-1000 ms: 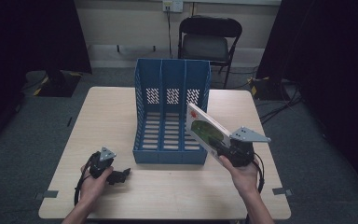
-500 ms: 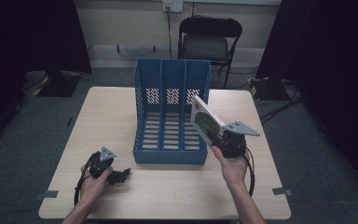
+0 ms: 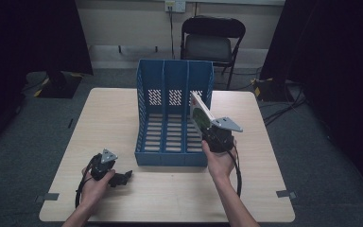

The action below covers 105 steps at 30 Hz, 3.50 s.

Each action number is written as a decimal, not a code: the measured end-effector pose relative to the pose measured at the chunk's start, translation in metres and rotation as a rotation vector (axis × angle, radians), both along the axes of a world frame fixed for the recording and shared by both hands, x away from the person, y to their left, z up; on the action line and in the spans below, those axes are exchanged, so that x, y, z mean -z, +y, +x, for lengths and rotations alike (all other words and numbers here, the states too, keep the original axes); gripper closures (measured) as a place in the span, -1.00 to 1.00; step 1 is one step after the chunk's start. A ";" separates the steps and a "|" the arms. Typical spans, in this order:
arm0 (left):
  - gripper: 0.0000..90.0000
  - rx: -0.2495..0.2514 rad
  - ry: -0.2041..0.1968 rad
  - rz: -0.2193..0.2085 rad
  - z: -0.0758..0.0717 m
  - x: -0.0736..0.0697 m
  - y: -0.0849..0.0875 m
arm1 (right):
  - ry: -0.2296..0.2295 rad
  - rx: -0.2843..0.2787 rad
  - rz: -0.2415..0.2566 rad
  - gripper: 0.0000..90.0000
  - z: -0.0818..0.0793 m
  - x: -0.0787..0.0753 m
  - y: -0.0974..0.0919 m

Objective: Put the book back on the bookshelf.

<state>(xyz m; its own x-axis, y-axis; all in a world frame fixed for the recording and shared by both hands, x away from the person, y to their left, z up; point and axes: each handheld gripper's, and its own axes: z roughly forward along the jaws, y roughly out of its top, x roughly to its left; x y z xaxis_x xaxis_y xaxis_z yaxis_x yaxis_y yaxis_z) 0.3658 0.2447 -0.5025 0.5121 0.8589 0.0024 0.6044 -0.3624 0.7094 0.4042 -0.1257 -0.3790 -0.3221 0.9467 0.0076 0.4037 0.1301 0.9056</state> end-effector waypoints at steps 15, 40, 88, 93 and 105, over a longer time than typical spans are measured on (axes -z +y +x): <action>-1.00 0.000 0.001 -0.001 0.000 0.000 0.000 | 0.060 0.062 -0.007 0.70 0.028 0.027 0.019; -1.00 0.000 0.000 0.000 0.000 0.000 0.000 | 0.136 0.051 -0.021 0.69 0.036 0.048 0.017; -1.00 0.000 0.001 0.000 0.000 0.000 0.000 | 0.015 0.003 0.003 0.57 0.013 0.061 0.008; -1.00 0.000 0.001 -0.001 0.000 0.000 0.000 | -0.006 0.006 0.014 0.53 0.012 0.062 0.008; -1.00 0.001 0.001 -0.001 0.000 0.000 0.000 | -0.004 0.004 -0.015 0.49 0.015 0.061 0.012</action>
